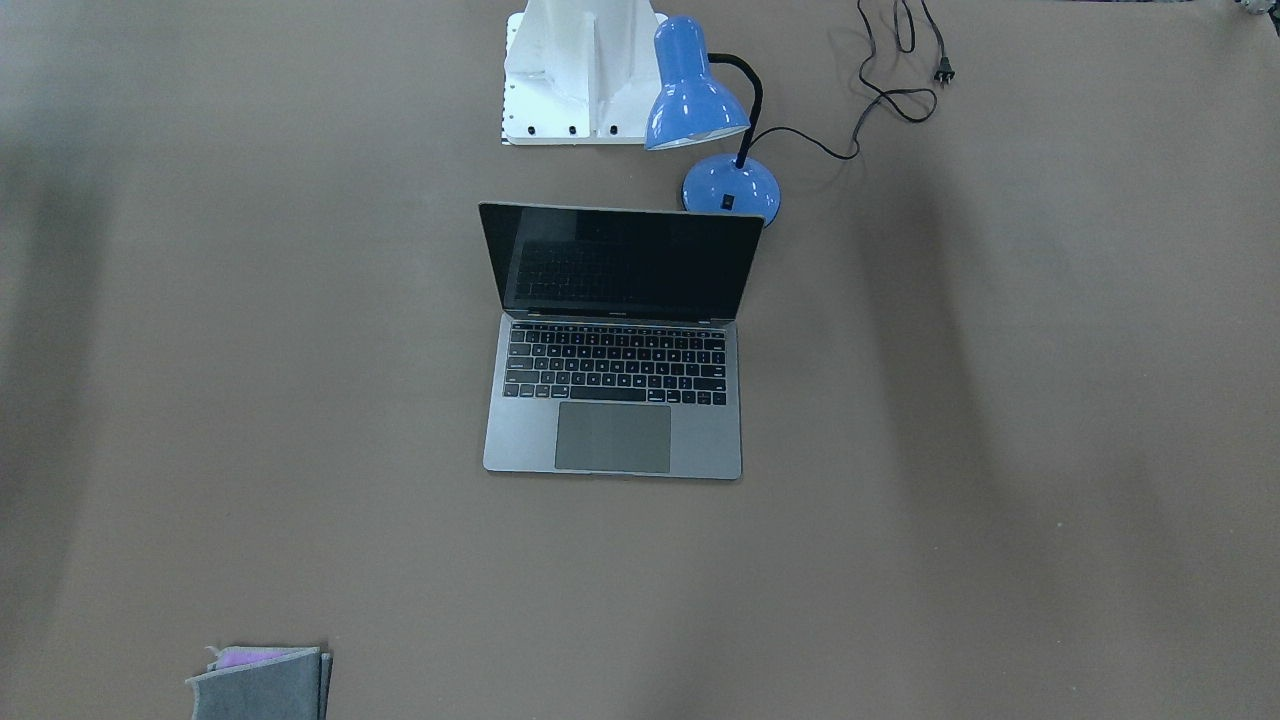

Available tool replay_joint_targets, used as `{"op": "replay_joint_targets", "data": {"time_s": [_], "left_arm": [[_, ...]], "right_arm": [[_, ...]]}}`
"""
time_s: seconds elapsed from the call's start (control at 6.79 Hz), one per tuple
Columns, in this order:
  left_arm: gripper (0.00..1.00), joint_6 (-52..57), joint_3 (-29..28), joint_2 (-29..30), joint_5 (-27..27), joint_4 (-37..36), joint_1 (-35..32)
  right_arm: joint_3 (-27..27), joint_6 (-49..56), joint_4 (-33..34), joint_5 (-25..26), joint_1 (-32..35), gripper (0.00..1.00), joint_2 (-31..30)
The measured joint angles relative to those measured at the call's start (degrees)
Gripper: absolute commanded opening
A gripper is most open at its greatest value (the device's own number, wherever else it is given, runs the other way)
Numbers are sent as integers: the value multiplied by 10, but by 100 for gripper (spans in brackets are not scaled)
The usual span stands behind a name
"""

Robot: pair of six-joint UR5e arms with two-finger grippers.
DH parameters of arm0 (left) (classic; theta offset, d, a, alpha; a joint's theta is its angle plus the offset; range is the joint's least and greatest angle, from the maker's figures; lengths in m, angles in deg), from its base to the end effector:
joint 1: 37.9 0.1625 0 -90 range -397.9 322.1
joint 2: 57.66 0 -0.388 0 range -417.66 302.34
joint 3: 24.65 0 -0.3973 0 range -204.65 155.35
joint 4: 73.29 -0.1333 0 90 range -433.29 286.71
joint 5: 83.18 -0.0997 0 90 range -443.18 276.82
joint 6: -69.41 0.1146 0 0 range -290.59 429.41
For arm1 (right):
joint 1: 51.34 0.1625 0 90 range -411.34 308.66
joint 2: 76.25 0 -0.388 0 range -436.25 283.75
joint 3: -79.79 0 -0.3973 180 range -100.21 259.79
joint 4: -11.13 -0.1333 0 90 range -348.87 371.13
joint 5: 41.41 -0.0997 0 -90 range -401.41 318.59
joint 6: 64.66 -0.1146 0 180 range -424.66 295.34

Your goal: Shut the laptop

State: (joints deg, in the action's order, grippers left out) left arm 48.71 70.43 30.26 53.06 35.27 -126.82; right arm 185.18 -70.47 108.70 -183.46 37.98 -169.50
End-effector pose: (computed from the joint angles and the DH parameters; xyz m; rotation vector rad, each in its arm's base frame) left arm -0.0410 -0.5054 0.5665 0.1986 0.8503 -0.1686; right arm 0.0373 -0.4719 0.5286 0.0227 -0.9107 0.0470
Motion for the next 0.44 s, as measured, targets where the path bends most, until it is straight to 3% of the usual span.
{"op": "replay_joint_targets", "data": {"time_s": [0.15, 0.29, 0.44], "left_arm": [[73, -49, 1, 26, 36, 1, 12], [29, -103, 4, 56, 66, 4, 35], [0, -161, 6, 90, 83, 6, 71]], "right_arm": [[1, -59, -2, -19, -18, 79, 21], [2, -119, -5, -43, -49, 64, 49], [2, -173, -5, -65, -81, 38, 80]]}}
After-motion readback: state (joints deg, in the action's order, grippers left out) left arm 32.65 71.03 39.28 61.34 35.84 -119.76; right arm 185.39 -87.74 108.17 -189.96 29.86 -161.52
